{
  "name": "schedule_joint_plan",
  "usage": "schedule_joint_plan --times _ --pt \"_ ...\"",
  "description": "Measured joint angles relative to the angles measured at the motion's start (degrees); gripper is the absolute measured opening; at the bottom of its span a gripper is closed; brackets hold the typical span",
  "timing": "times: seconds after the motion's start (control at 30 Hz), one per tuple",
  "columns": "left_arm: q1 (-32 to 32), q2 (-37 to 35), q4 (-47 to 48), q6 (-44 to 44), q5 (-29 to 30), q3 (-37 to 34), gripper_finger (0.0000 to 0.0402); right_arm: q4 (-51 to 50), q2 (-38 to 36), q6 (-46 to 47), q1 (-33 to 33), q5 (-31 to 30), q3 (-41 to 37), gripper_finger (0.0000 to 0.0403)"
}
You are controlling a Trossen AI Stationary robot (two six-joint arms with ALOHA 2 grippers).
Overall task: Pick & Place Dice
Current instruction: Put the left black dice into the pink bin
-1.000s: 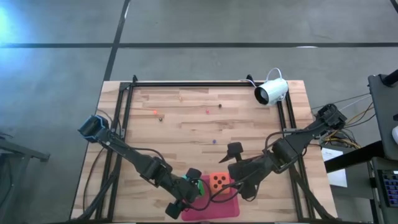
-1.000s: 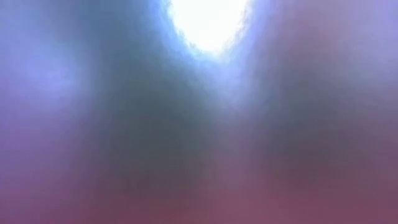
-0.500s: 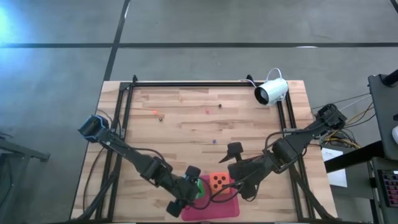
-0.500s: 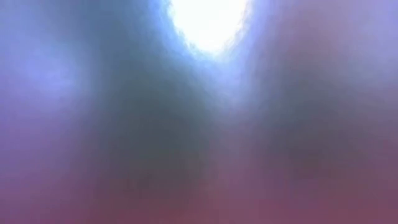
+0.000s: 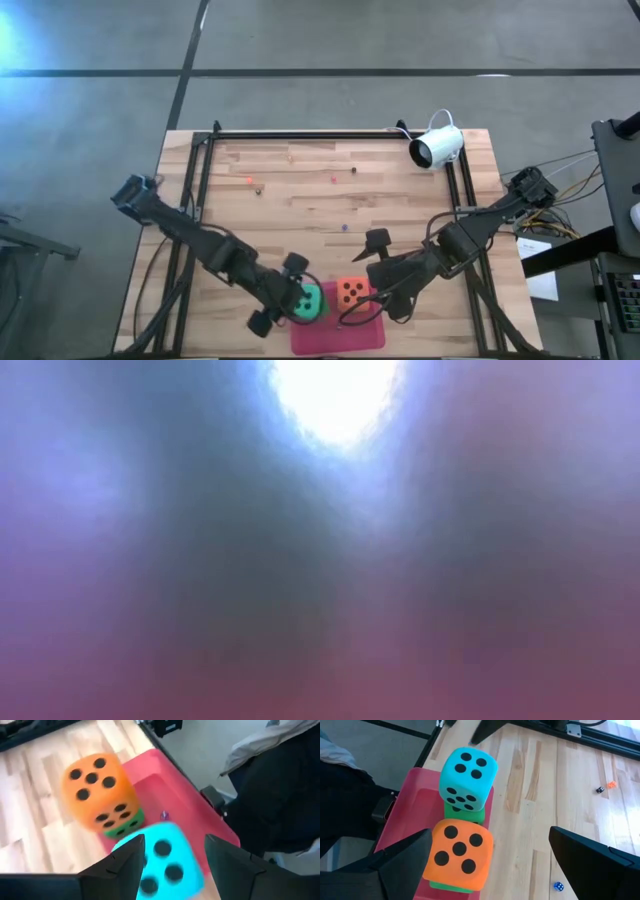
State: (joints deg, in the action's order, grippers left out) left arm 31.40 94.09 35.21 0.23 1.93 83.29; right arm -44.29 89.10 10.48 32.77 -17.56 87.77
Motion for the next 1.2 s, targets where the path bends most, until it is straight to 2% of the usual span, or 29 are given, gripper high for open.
schedule_joint_plan --times 0.13,0.27,0.57,0.77,0.87,1.2 --pt "-0.8 -3.9 5.6 -0.1 0.9 -0.2 0.0202 0.0 0.0 0.0 0.0 0.0 0.0 0.0400" --pt "-1.7 -6.9 7.2 -1.1 5.6 -3.2 0.0197 0.0 0.0 0.0 0.0 0.0 0.0 0.0400" --pt "-8.9 -17.2 6.8 -9.9 12.5 -18.1 0.0185 0.0 0.0 -0.5 0.0 -0.5 0.0 0.0400" --pt "-20.0 -26.2 6.1 -18.5 14.4 -28.9 0.0177 0.1 0.0 -1.0 -0.2 -0.6 0.0 0.0400" --pt "-26.8 -29.5 6.1 -19.9 14.4 -33.7 0.0173 0.2 0.0 -1.1 -0.2 -0.6 0.0 0.0400" --pt "-50.0 -28.9 5.7 -21.5 11.7 -42.5 0.0170 0.5 0.0 -1.1 -0.2 -0.6 0.0 0.0400"
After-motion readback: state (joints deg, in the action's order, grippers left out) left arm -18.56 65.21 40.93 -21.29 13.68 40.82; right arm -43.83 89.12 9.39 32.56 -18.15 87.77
